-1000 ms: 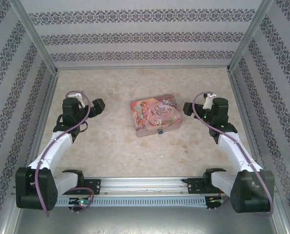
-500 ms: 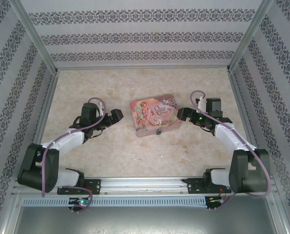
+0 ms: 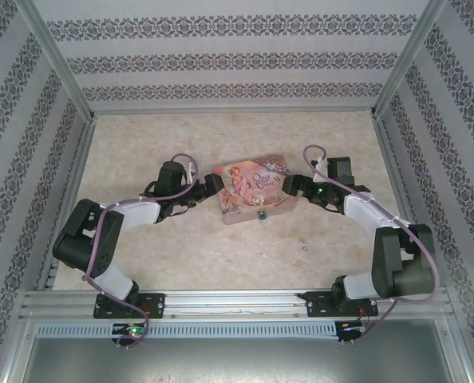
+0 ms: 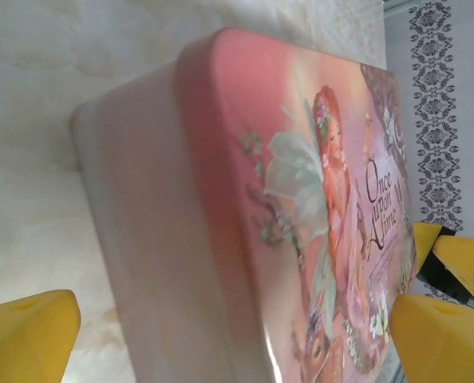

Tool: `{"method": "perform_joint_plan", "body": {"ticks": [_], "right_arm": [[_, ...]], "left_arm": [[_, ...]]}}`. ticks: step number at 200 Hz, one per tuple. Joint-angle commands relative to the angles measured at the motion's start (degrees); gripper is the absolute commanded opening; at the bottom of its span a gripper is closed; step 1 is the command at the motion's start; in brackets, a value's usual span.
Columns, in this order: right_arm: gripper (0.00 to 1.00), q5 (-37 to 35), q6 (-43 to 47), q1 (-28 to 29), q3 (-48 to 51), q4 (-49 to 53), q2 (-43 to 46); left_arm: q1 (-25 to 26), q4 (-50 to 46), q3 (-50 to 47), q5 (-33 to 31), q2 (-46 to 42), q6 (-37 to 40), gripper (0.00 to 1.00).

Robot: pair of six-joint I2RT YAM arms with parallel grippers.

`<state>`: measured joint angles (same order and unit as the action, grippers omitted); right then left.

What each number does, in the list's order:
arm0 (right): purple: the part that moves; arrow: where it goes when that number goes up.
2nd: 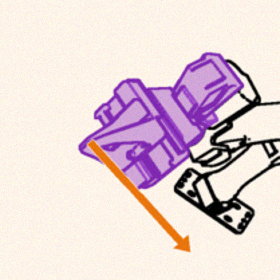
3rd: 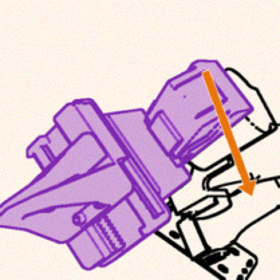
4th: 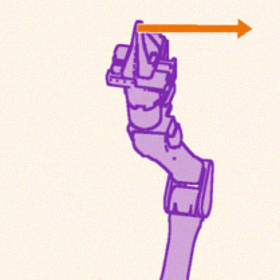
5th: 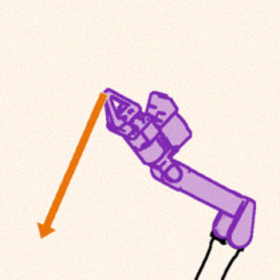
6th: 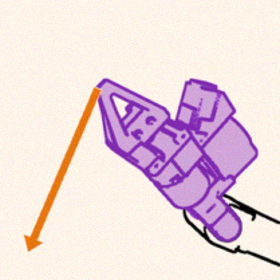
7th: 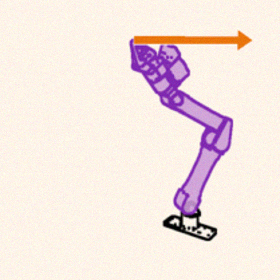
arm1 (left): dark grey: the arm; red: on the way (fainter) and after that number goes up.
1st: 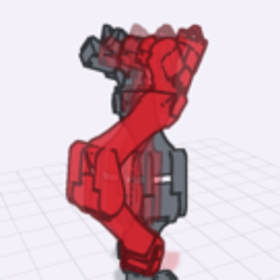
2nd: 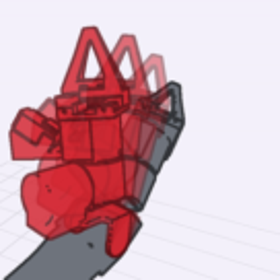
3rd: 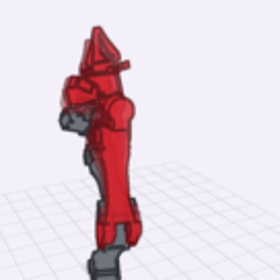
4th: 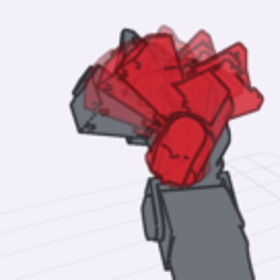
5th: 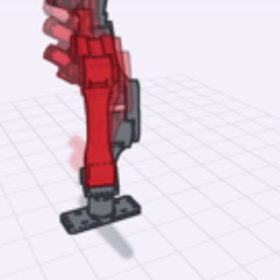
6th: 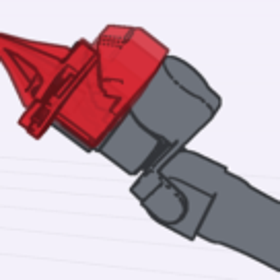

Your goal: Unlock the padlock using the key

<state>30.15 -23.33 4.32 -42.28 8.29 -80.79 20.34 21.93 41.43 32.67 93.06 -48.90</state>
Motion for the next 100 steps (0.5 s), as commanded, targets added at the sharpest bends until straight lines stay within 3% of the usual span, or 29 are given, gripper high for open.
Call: {"method": "perform_joint_plan", "body": {"ticks": [1, 100], "right_arm": [[0.98, 1.3, -1.4, 1.2, -1.7, -0.9, -1.2], [0.99, 6.4, -2.1, 3.9, -1.7, -1.6, -1.4]], "left_arm": [[1.2, 3.3, 2.2, 1.3, 1.7, -1.0, 1.0], [1.9, 3.9, 5.9, 4.0, 5.1, -1.0, 1.0]]}}
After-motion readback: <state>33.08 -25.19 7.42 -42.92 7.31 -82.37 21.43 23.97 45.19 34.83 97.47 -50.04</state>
